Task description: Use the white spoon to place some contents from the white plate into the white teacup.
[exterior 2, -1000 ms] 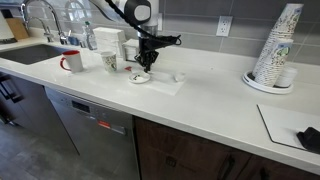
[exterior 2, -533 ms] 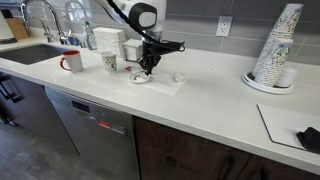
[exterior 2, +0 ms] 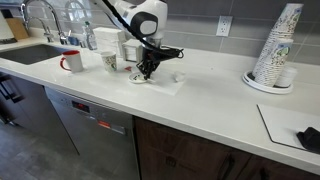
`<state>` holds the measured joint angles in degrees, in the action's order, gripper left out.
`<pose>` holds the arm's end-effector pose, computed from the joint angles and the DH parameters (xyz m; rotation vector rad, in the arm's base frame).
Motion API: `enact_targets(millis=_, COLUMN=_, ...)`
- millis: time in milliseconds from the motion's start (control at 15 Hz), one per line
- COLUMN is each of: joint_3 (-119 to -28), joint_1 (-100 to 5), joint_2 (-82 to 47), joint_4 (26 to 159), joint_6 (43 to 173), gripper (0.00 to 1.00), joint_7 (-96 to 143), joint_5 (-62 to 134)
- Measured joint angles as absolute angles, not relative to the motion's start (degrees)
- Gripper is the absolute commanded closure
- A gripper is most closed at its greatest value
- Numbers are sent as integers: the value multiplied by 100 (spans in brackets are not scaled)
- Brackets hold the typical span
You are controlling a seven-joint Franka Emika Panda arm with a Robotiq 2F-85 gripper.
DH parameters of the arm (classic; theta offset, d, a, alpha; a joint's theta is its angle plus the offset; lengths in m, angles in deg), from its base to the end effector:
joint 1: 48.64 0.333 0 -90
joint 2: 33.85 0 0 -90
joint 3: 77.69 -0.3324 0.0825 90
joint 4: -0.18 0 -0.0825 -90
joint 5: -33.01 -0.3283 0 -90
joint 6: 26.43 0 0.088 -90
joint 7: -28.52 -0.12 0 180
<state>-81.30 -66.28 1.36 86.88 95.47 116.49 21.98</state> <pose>0.6506 -0.1597 0.3354 -2.5012 -1.6691 -0.2341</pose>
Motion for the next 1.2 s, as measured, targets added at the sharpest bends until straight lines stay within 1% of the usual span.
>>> enact_targets(millis=67, joint_3=-8138, joint_1=-6628, joint_2=162, joint_4=8665, joint_6=9546, gripper=87, joint_7=11654, joint_5=2184)
enact_targets(millis=200, joint_3=-8158, joint_1=-6629, joint_2=188, joint_4=8615, joint_6=9532, gripper=59, joint_7=11681, joint_5=2139)
enact_targets(millis=333, joint_3=-8171, joint_1=-6629, joint_2=193, joint_4=8584, joint_6=9530, gripper=47, joint_7=11723, joint_5=2107)
enact_targets(millis=467, joint_3=-8184, joint_1=-6627, joint_2=180, joint_4=8565, joint_6=9529, gripper=32, joint_7=11755, joint_5=2099)
enact_targets(millis=533, joint_3=-8186, joint_1=-6624, joint_2=162, joint_4=8564, joint_6=9523, gripper=23, joint_7=11756, joint_5=2099)
enact_targets(millis=733, joint_3=-8184, joint_1=-6620, joint_2=60, joint_4=8568, joint_6=9452, gripper=1, joint_7=11747, joint_5=2099)
enact_targets(millis=1000, joint_3=-8085, joint_1=-6622, joint_2=-306, joint_4=8614, joint_6=8729, gripper=0, joint_7=11107, joint_5=2038)
enact_targets(millis=1200, joint_3=-7908, joint_1=-6616, joint_2=-757, joint_4=8910, joint_6=8636, gripper=0, joint_7=10315, joint_5=1973)
